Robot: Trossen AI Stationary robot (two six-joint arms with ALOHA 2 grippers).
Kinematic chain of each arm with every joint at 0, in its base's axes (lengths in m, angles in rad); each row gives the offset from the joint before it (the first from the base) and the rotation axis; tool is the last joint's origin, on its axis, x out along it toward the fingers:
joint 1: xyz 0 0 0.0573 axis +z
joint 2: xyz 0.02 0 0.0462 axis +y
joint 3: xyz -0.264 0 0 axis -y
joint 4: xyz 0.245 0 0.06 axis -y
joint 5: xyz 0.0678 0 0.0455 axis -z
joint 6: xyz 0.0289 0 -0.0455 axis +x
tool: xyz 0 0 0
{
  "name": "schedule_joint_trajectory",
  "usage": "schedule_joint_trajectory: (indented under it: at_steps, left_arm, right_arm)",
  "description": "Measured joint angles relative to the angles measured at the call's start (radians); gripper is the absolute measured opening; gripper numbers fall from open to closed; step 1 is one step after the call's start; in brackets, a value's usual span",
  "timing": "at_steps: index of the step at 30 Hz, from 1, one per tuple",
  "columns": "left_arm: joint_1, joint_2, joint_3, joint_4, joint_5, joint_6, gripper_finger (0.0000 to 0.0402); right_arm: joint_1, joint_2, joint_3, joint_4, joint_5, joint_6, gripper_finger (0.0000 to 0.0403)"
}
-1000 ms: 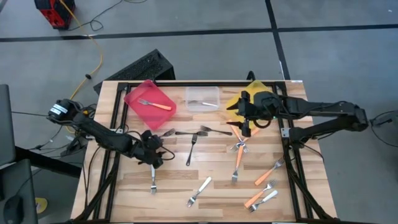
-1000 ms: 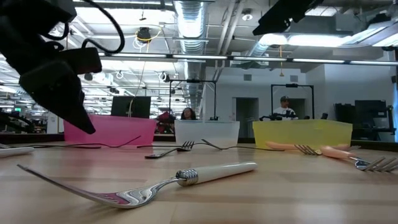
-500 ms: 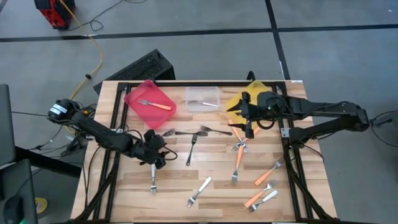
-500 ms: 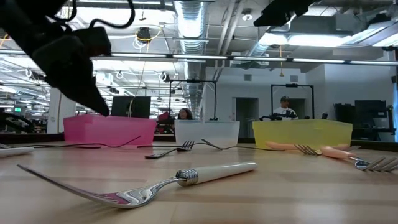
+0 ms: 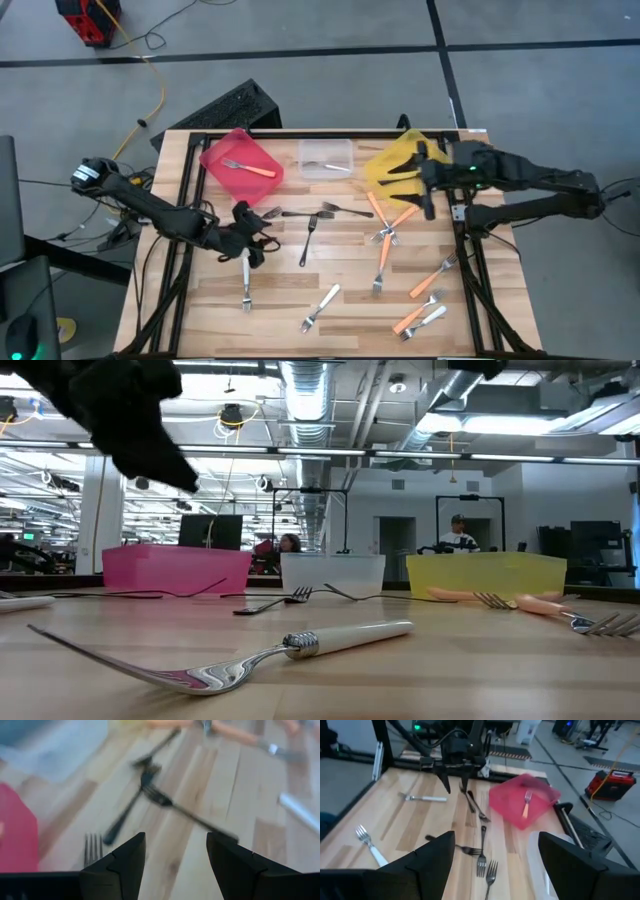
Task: Sort silverware by color (type)
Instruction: Put the black fork into the yellow bin
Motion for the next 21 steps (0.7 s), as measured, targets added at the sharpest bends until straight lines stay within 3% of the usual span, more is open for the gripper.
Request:
schedule_joint_trajectory:
  at_steps: [5, 14, 21]
  left_arm:
    - [-0.003, -0.101, 0.0, -0.002, -0.018, 0.057, 0.0194]
    - [-0.003, -0.223, 0.0, -0.041, 0.012, 0.093, 0.0194]
    - [-0.007, -0.227, 0.0, -0.206, 0.009, -0.058, 0.0194]
  right_arm:
    - [0.011, -0.11, -0.022, -0.003, -0.008, 0.006, 0.0311]
    - [0.009, -0.321, -0.18, 0.074, 0.017, 0.115, 0.0311]
    - [0.009, -0.396, -0.234, 0.093, 0.02, 0.203, 0.0311]
